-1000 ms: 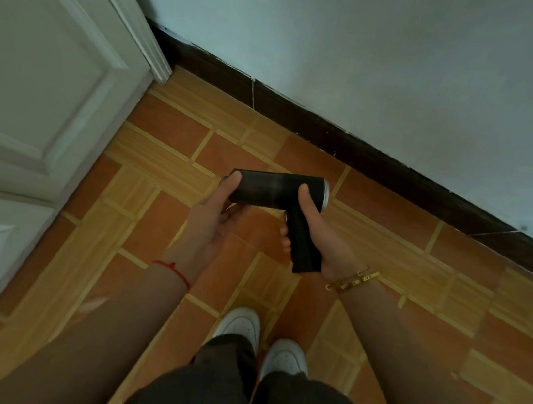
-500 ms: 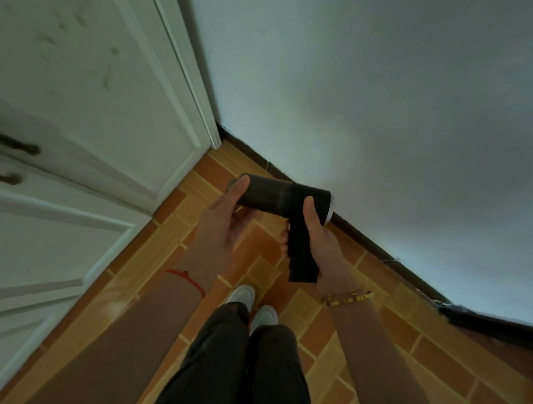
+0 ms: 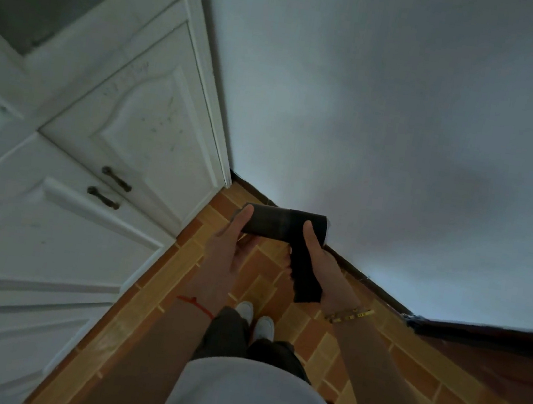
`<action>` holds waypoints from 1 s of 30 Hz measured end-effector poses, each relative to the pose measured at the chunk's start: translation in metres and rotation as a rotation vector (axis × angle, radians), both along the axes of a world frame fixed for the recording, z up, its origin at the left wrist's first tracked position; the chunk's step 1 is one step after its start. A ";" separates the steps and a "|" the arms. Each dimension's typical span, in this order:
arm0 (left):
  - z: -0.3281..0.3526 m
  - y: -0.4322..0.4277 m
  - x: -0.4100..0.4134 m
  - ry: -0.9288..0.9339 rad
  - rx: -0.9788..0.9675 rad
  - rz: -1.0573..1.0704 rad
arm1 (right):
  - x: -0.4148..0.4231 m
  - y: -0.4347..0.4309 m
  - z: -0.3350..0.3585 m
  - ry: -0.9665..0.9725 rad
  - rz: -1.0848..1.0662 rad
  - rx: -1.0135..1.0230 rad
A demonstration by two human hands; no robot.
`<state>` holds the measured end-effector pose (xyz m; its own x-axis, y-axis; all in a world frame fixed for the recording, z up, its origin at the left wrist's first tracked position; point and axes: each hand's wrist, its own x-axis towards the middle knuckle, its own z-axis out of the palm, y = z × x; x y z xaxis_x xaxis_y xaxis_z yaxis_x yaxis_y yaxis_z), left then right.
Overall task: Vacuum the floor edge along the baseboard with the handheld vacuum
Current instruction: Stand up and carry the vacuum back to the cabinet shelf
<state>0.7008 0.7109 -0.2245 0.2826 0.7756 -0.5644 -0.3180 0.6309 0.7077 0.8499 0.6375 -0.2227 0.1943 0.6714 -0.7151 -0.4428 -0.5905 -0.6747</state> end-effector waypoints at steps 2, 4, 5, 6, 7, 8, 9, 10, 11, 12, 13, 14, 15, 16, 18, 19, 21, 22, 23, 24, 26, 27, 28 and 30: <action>0.007 -0.003 -0.006 0.001 -0.002 -0.007 | -0.005 -0.004 0.007 0.001 0.005 -0.018; 0.012 -0.004 -0.011 0.011 -0.008 -0.004 | -0.011 -0.007 0.013 0.018 -0.003 -0.026; 0.014 -0.005 -0.014 0.013 -0.010 -0.003 | -0.014 -0.008 0.016 0.021 -0.006 -0.026; 0.016 -0.005 -0.015 0.028 -0.012 0.003 | -0.017 -0.009 0.017 0.024 -0.008 -0.027; 0.017 -0.006 -0.016 0.058 -0.010 0.016 | -0.019 -0.010 0.018 0.028 -0.004 -0.027; 0.017 -0.006 -0.018 0.089 -0.011 0.040 | -0.021 -0.009 0.018 0.032 0.004 -0.026; 0.018 -0.006 -0.020 0.104 -0.020 0.067 | -0.022 -0.008 0.019 0.033 0.016 -0.022; 0.020 -0.005 -0.022 0.095 -0.035 0.086 | -0.024 -0.006 0.021 0.031 0.029 -0.014; 0.022 -0.005 -0.025 0.074 -0.045 0.091 | -0.026 -0.004 0.022 0.028 0.041 -0.001; 0.025 -0.004 -0.028 0.057 -0.052 0.090 | -0.027 -0.002 0.023 0.023 0.051 0.015; 0.028 -0.003 -0.032 0.050 -0.057 0.091 | -0.029 0.000 0.024 0.018 0.063 0.030; 0.031 -0.002 -0.035 0.042 -0.053 0.098 | -0.030 0.003 0.025 0.012 0.075 0.044; 0.035 -0.002 -0.039 0.034 -0.040 0.114 | -0.032 0.005 0.027 0.003 0.089 0.054; 0.039 -0.003 -0.042 0.029 -0.028 0.136 | -0.034 0.008 0.030 -0.005 0.104 0.060; 0.050 -0.005 -0.049 0.009 -0.040 0.179 | -0.039 0.013 0.033 -0.004 0.144 0.074; 0.056 -0.007 -0.053 -0.012 -0.044 0.196 | -0.042 0.015 0.035 0.004 0.165 0.085; 0.064 -0.013 -0.065 -0.050 -0.031 0.235 | -0.049 0.019 0.037 0.013 0.210 0.110; 0.067 -0.016 -0.071 -0.059 -0.034 0.263 | -0.054 0.020 0.039 0.007 0.238 0.119; 0.068 -0.019 -0.078 -0.058 -0.045 0.294 | -0.058 0.021 0.039 -0.001 0.268 0.117; 0.069 -0.024 -0.084 -0.052 -0.059 0.328 | -0.064 0.022 0.039 -0.005 0.300 0.111; 0.070 -0.034 -0.098 -0.041 -0.082 0.399 | -0.076 0.023 0.037 -0.004 0.362 0.101; 0.069 -0.039 -0.105 -0.032 -0.087 0.429 | -0.083 0.024 0.037 -0.003 0.397 0.096; 0.067 -0.045 -0.113 -0.024 -0.088 0.456 | -0.090 0.025 0.037 0.000 0.443 0.090; 0.065 -0.056 -0.130 -0.026 -0.084 0.504 | -0.106 0.027 0.038 0.032 0.555 0.069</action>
